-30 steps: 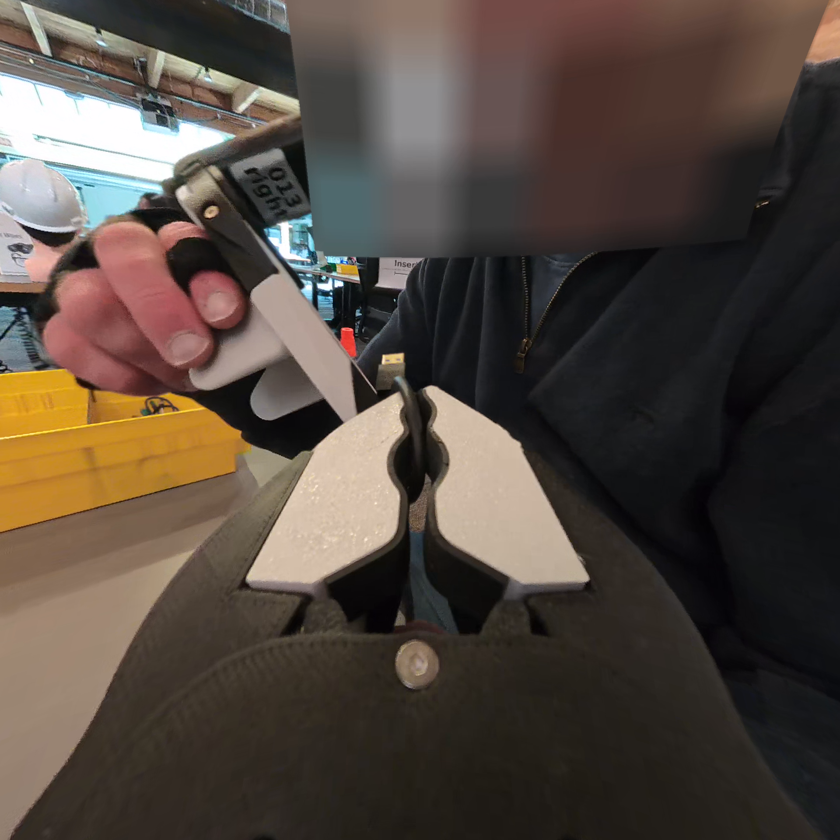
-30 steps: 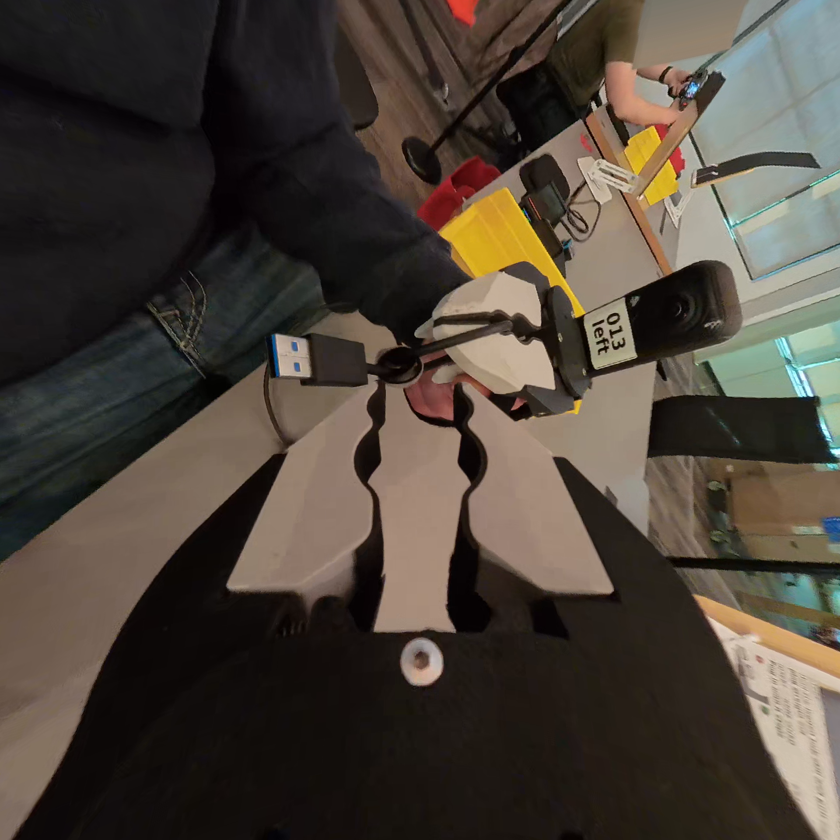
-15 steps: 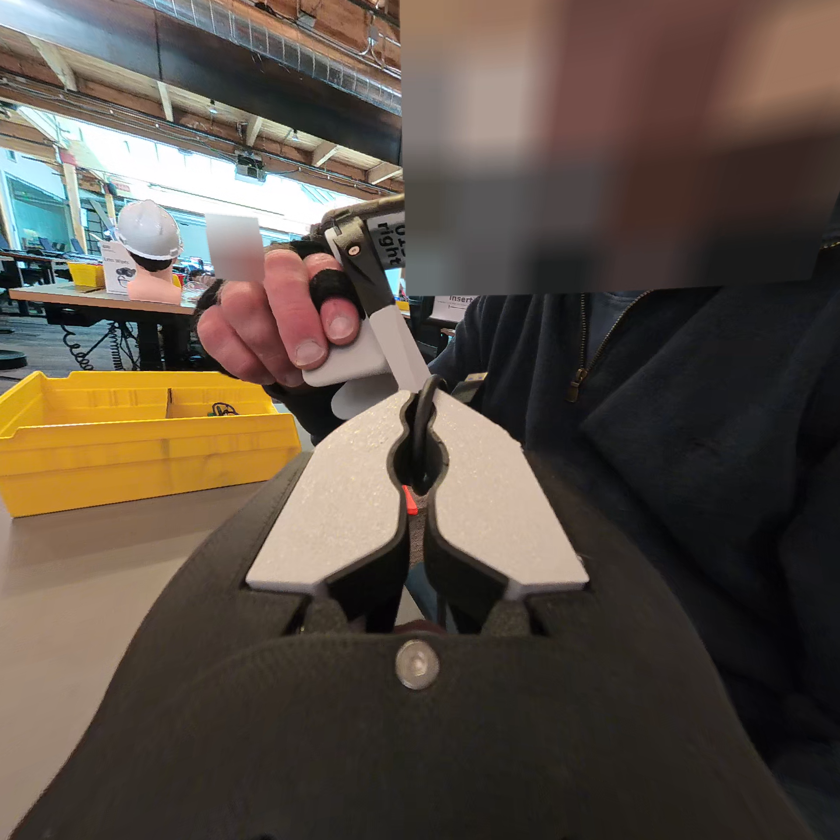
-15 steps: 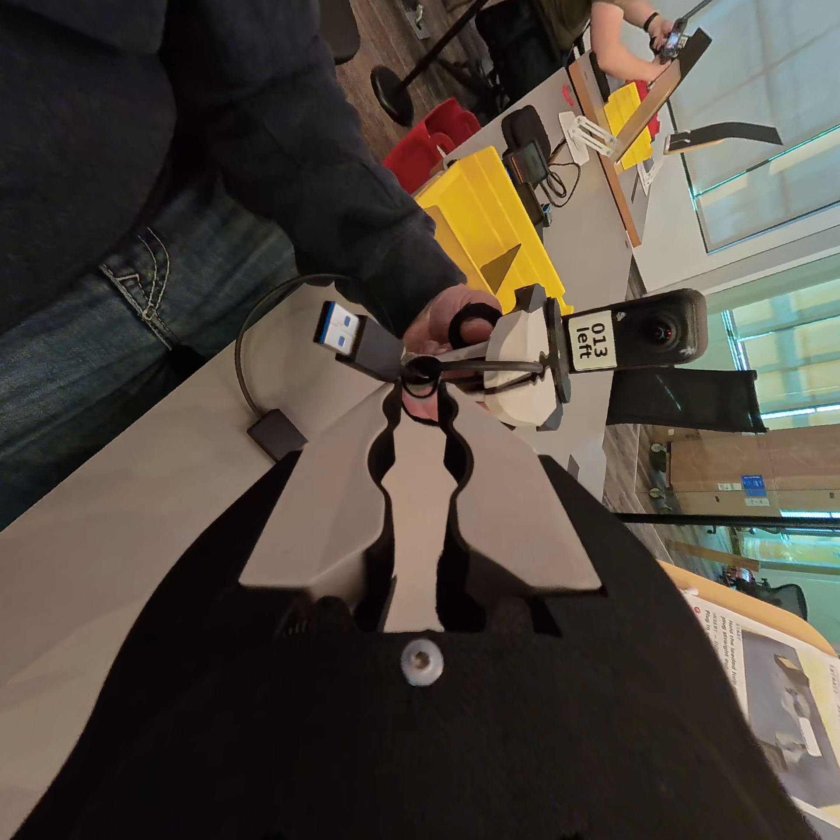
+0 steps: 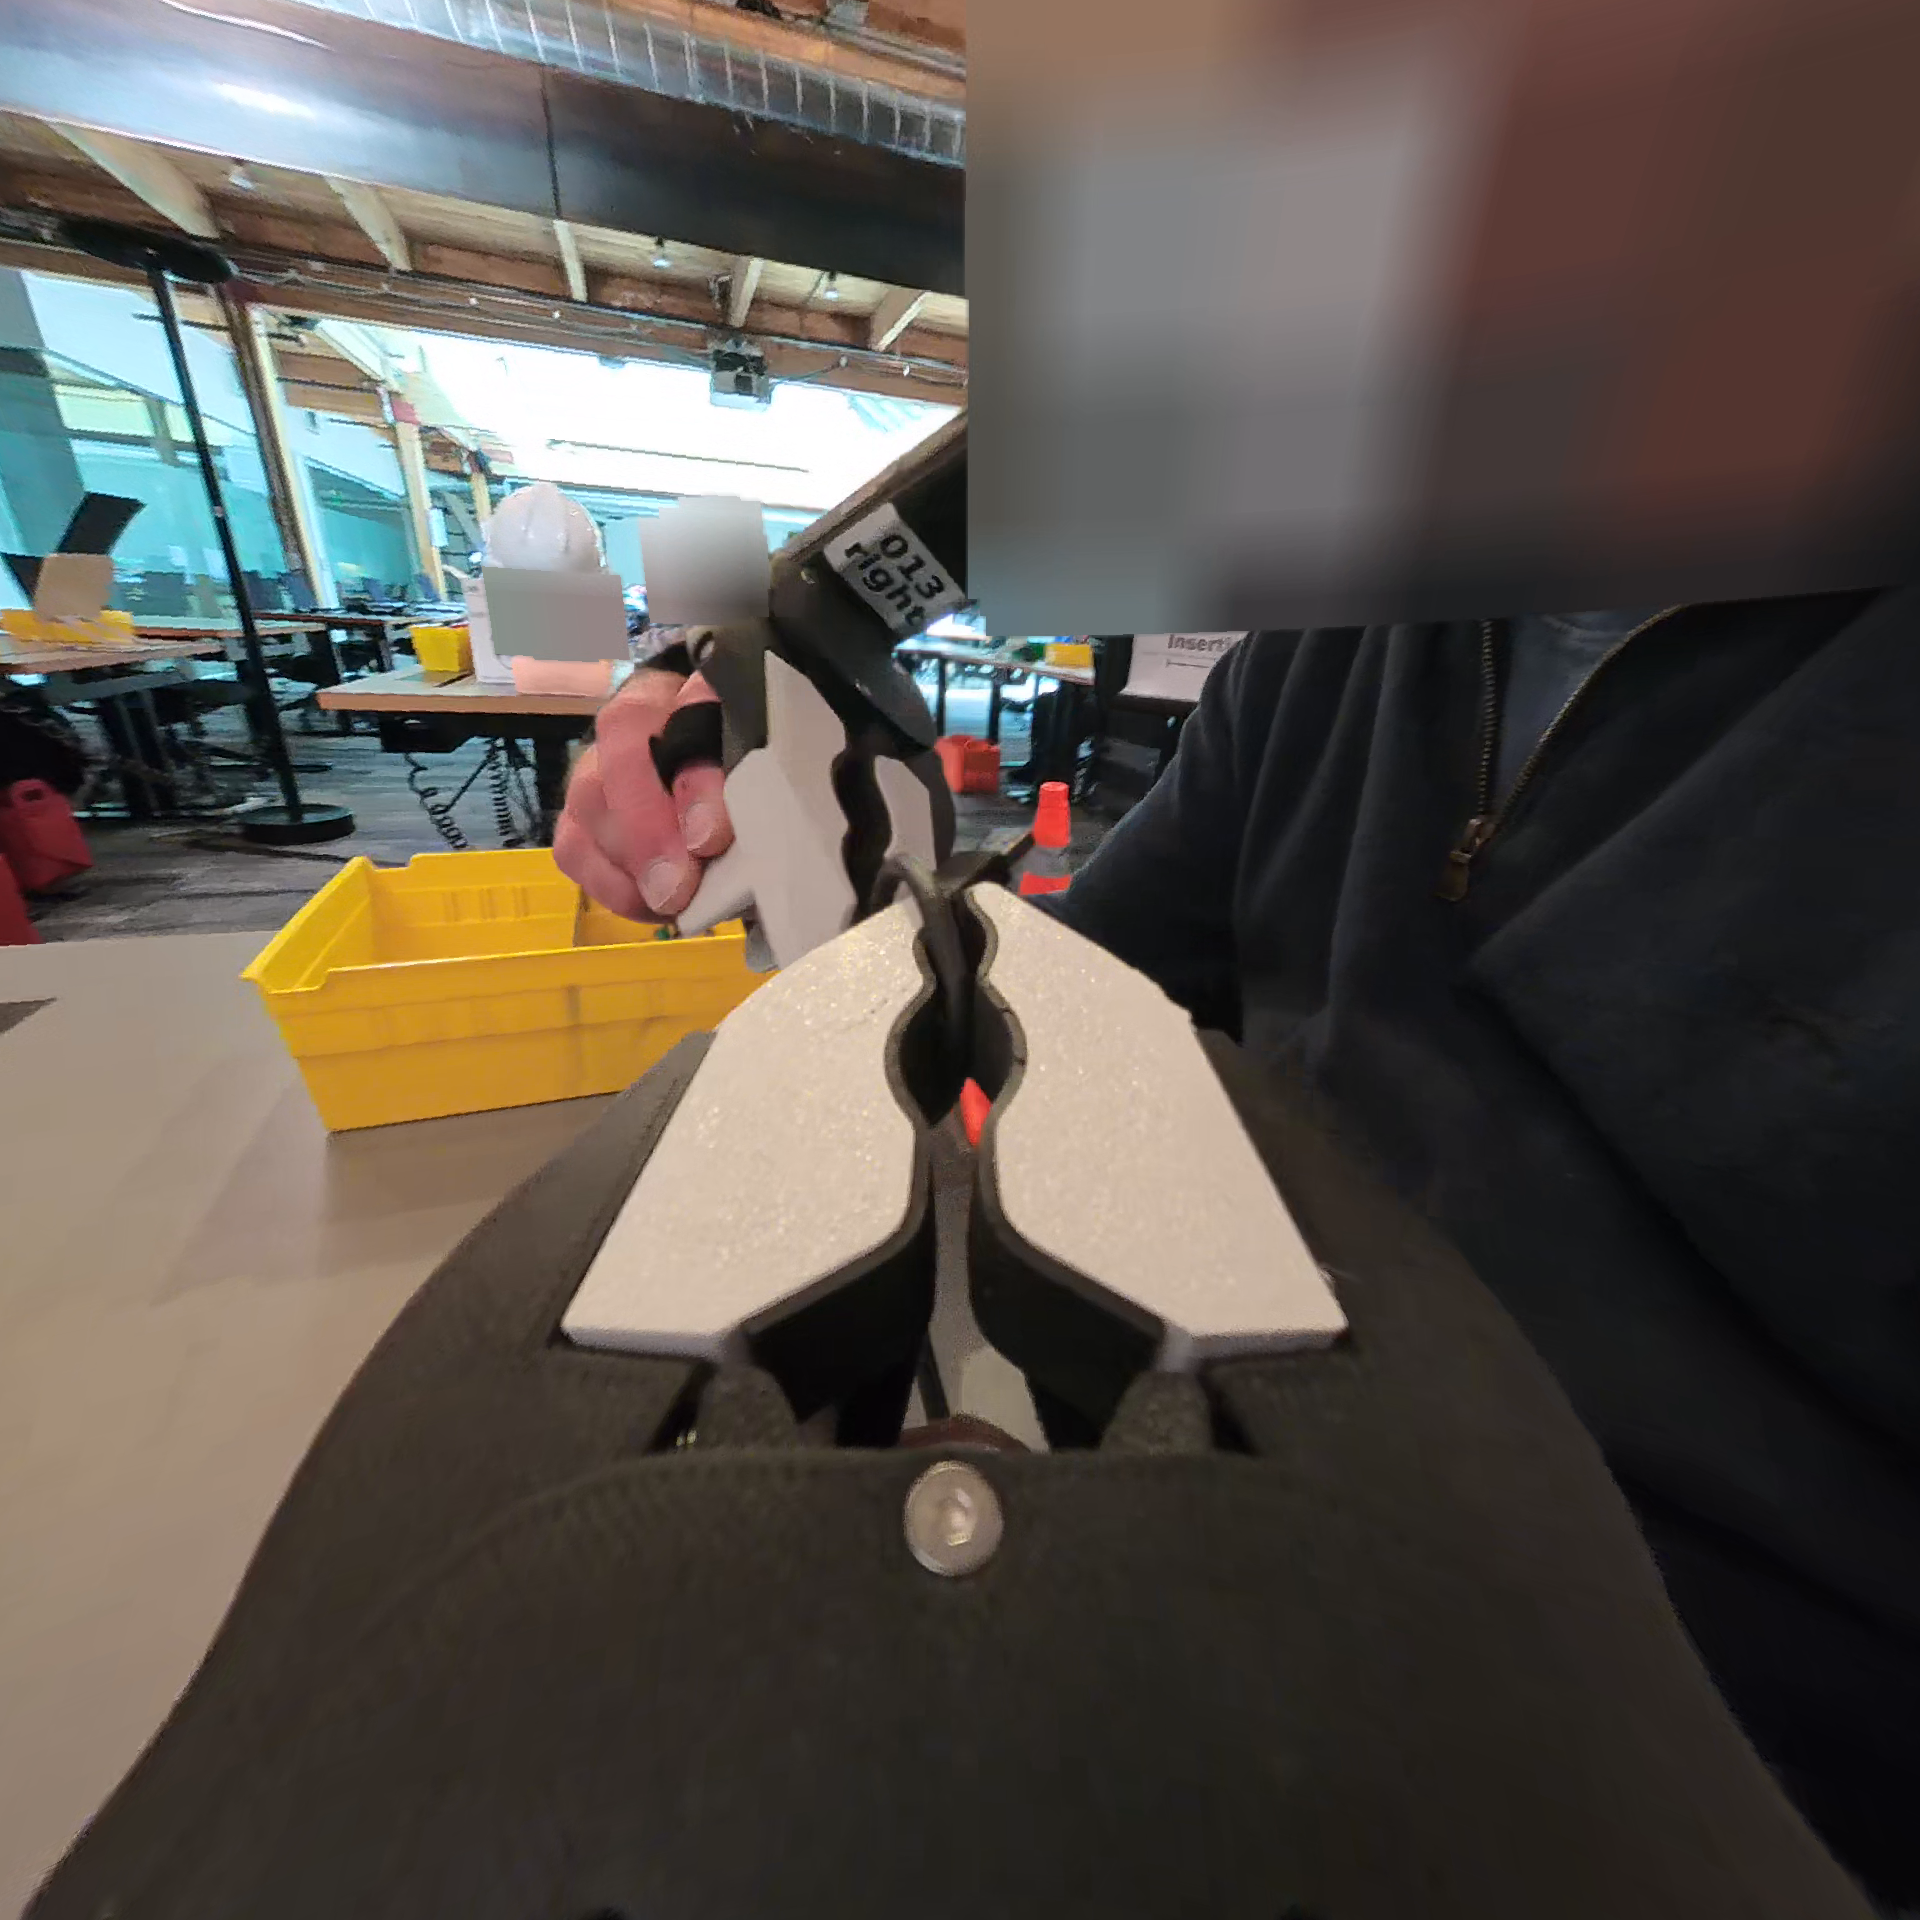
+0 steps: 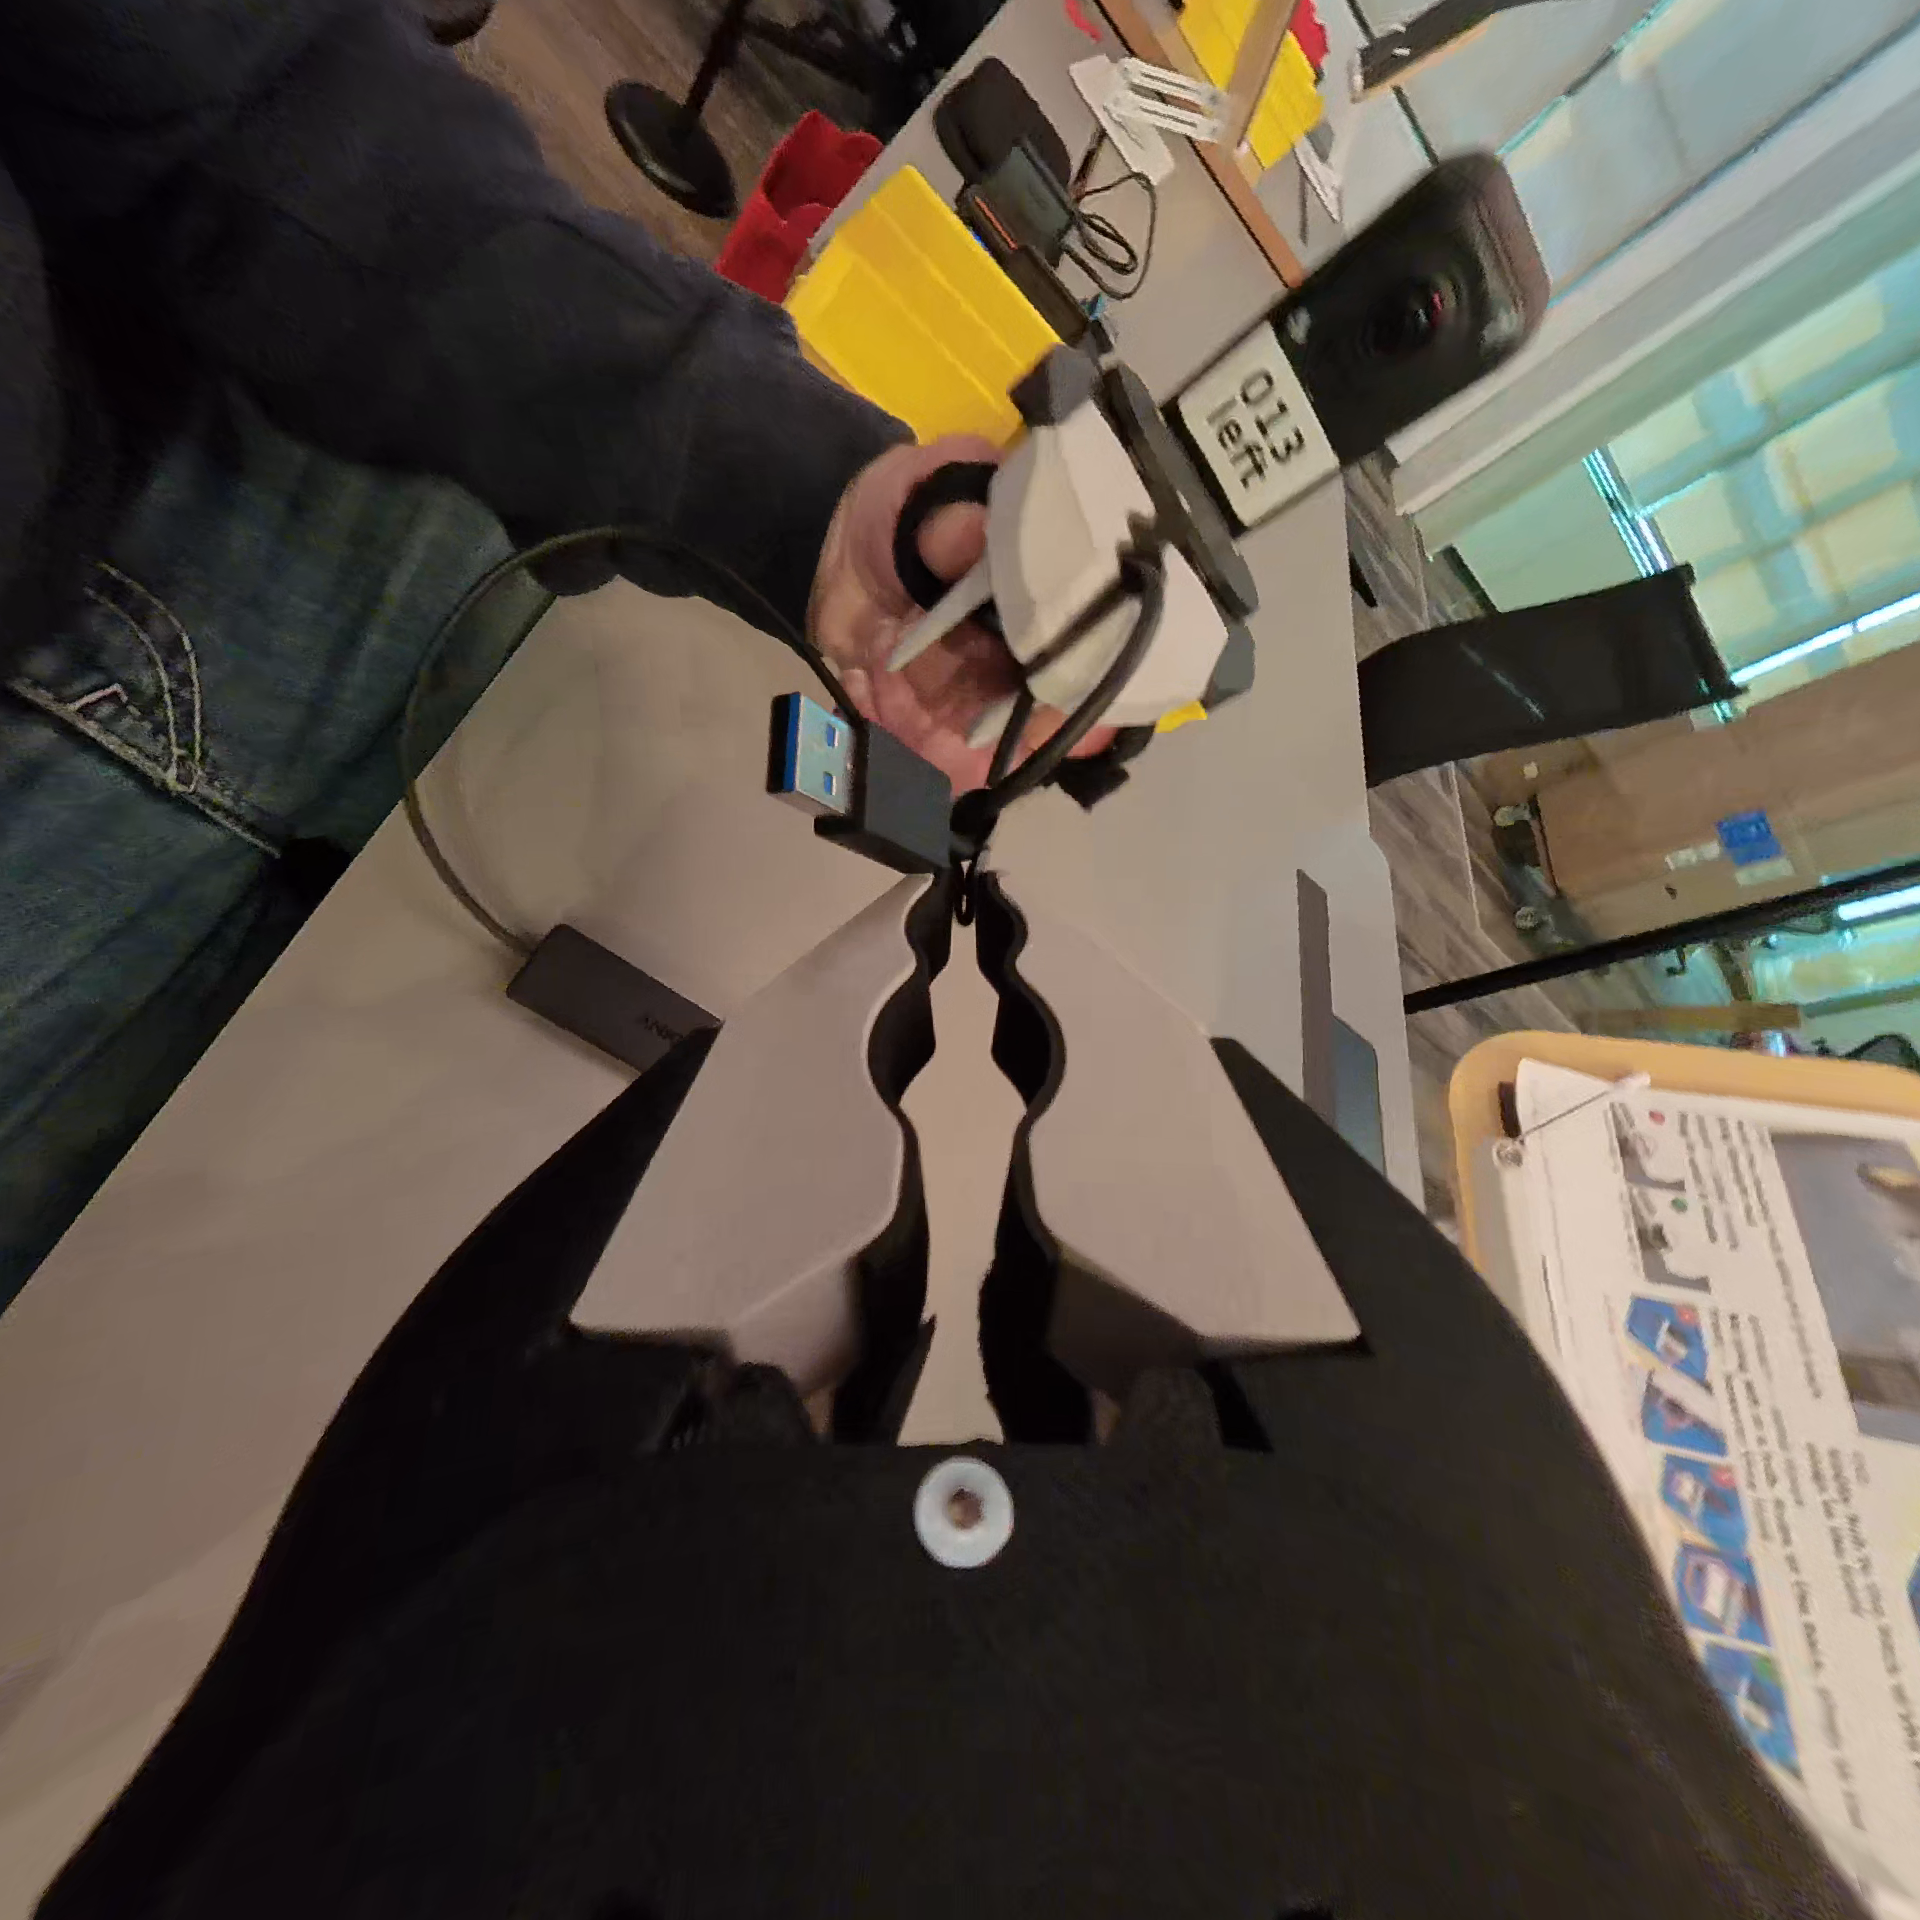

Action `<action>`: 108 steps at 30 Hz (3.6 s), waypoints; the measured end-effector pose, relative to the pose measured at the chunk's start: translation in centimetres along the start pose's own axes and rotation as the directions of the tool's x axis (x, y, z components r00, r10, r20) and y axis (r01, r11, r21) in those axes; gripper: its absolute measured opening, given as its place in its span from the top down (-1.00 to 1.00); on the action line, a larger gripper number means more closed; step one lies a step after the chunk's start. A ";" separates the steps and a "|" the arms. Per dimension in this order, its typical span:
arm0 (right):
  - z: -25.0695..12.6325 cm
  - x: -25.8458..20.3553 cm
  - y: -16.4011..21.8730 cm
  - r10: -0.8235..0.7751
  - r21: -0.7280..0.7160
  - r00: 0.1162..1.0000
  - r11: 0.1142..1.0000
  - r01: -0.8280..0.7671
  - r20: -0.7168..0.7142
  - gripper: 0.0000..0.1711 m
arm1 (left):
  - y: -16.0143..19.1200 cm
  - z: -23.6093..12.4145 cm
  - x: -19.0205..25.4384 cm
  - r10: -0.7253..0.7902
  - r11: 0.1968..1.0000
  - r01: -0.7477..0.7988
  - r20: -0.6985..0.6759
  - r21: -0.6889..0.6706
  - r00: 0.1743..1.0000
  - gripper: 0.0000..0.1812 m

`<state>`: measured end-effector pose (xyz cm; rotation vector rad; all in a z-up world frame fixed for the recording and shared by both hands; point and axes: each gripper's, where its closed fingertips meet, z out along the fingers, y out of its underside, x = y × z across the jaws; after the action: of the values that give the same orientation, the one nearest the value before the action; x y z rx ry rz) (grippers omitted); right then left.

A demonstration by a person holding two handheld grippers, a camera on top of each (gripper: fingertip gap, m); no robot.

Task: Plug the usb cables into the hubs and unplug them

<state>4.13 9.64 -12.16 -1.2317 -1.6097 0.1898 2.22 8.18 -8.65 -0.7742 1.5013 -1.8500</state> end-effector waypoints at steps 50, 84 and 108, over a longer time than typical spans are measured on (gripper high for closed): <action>0.1 5.0 0.4 0.084 -0.051 0.845 0.990 -0.130 -0.529 0.98 | -2.5 -3.9 -8.0 -0.037 0.995 -0.020 0.545 0.098 0.838 1.00; -2.5 3.1 0.9 -0.133 -0.081 0.893 0.991 0.109 -0.430 0.99 | -1.1 0.3 -3.6 0.158 0.977 -0.090 0.365 -0.195 0.917 0.68; -6.4 4.8 1.5 0.175 0.043 0.916 0.984 -0.171 -0.360 0.85 | 2.3 1.6 -4.8 0.218 0.930 -0.077 0.370 -0.360 0.903 0.92</action>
<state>10.46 11.25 -7.35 -1.3153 -1.1798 0.0743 6.71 10.51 -10.84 -1.0931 1.5635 -1.2317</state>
